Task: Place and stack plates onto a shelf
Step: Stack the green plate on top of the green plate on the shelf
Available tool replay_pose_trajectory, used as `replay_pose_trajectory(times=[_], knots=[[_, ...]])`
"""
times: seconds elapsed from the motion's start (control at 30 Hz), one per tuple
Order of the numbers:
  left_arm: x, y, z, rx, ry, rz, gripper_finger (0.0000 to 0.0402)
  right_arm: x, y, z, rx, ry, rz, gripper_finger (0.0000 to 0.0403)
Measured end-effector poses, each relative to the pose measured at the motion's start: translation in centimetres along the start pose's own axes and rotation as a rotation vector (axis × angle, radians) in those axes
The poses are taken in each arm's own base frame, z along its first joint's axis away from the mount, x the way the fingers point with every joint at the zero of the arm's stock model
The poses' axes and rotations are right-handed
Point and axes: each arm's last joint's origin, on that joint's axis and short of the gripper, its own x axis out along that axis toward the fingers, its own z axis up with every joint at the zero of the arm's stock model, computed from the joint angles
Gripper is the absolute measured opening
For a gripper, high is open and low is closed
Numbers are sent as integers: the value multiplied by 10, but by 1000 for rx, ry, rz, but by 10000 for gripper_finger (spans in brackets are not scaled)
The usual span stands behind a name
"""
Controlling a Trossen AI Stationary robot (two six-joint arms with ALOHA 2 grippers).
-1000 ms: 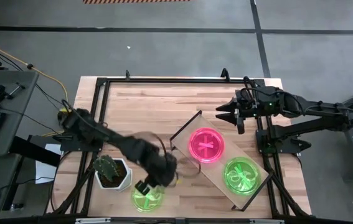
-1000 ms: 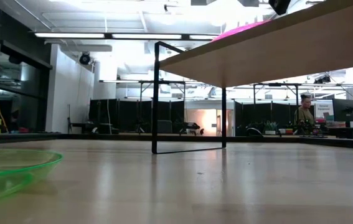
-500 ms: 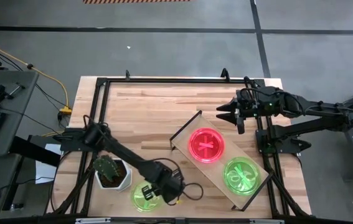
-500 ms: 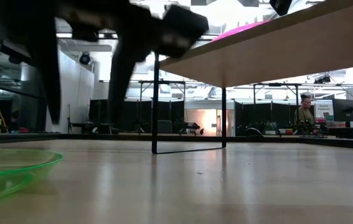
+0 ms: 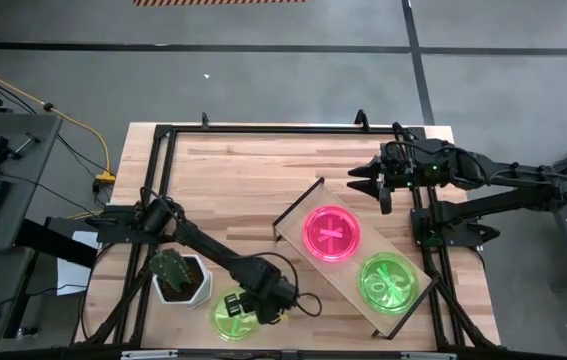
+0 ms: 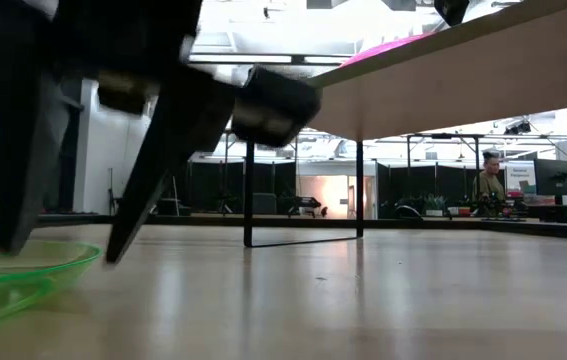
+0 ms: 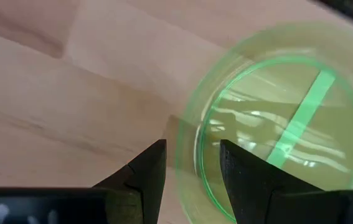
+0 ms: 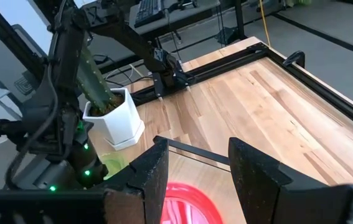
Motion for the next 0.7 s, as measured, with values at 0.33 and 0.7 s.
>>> replay_pose_trajectory(times=[0.33, 0.7], knots=[[14, -1, -15, -44, 25, -23, 140, 0, -1, -1, -4, 10, -11, 151], [15, 0, -14, -45, 18, -11, 90, 0, -1, -2, -1, 17, -14, 151]])
